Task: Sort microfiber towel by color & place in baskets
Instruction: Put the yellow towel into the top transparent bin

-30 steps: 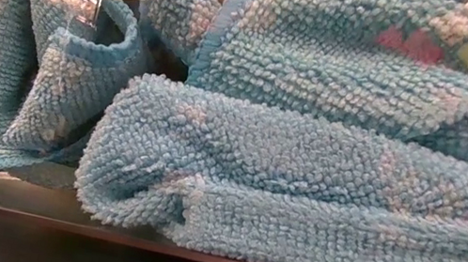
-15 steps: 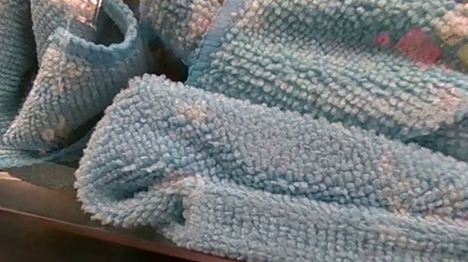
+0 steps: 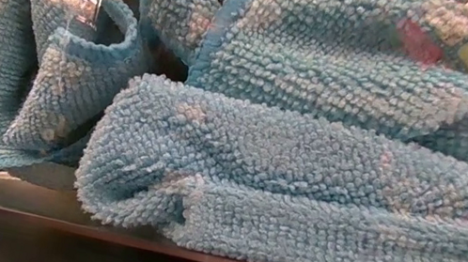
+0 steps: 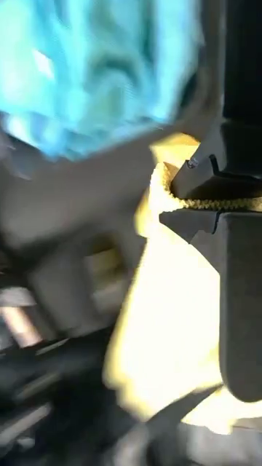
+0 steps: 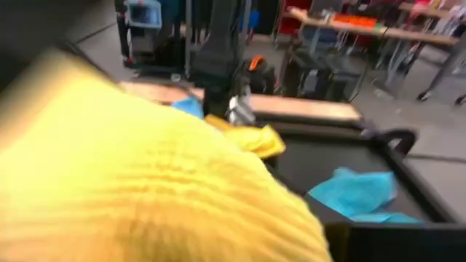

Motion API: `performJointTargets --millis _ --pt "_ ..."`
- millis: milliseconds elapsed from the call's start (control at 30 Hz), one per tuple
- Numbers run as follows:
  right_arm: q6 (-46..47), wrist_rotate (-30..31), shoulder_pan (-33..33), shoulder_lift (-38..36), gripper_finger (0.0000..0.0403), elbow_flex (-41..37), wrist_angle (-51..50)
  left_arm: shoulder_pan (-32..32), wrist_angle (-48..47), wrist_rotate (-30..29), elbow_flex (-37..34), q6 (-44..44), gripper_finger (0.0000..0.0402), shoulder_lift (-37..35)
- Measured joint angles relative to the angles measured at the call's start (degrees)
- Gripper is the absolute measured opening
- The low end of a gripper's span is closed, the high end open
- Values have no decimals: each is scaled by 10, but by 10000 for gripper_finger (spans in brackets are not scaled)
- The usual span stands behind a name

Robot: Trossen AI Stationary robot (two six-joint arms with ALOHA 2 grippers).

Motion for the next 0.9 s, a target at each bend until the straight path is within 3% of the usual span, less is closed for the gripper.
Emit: performJointTargets --millis 267,433,700,900 --pt "-10 -50 -24 -65 1 8 -7 46 -15 -72 -50 -48 29 0" --pt "-11 -44 -30 -82 1 36 -32 85 35 -90 -86 -48 100 0" --pt "-39 69 -62 -89 0 92 -138 116 41 -88 -125 -110 236 0" --pt "-32 75 -111 -90 0 115 -212 101 49 -56 -166 -167 283 0"
